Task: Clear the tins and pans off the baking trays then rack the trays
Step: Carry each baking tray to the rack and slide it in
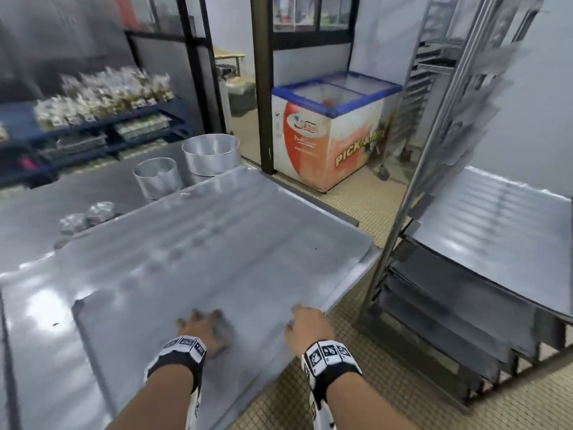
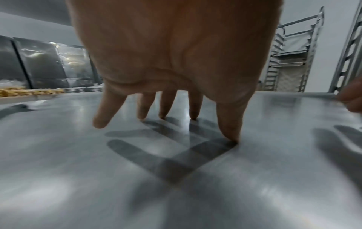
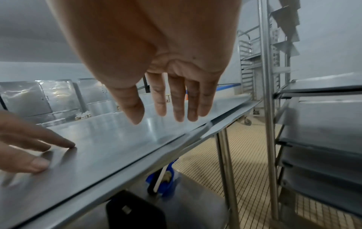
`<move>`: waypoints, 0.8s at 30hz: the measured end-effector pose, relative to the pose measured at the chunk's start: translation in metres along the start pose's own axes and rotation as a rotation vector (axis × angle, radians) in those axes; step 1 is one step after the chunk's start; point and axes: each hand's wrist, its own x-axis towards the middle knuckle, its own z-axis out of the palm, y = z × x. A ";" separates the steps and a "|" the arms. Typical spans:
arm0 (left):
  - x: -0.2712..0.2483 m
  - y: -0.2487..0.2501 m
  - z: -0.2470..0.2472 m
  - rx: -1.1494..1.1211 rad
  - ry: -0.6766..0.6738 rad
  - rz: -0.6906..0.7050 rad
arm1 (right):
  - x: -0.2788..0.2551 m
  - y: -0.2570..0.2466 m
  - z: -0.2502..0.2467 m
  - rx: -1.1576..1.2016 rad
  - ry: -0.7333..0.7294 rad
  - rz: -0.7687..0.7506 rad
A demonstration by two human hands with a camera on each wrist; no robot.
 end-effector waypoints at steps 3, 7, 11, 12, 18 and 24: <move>-0.023 -0.055 0.005 -0.018 0.005 -0.042 | -0.017 -0.039 0.035 -0.001 -0.064 0.101; -0.054 -0.098 0.000 -0.001 0.008 -0.046 | -0.029 -0.072 0.069 0.003 -0.139 0.286; -0.074 -0.110 -0.004 0.018 -0.034 0.004 | -0.023 -0.088 0.076 -0.009 -0.119 0.377; -0.077 -0.110 -0.005 0.022 -0.039 0.013 | -0.022 -0.091 0.075 -0.020 -0.136 0.384; -0.085 -0.112 0.003 0.029 -0.045 0.015 | -0.014 -0.106 0.072 -0.050 -0.155 0.438; -0.089 -0.105 0.002 0.006 -0.052 -0.048 | 0.010 -0.115 0.066 -0.017 -0.157 0.408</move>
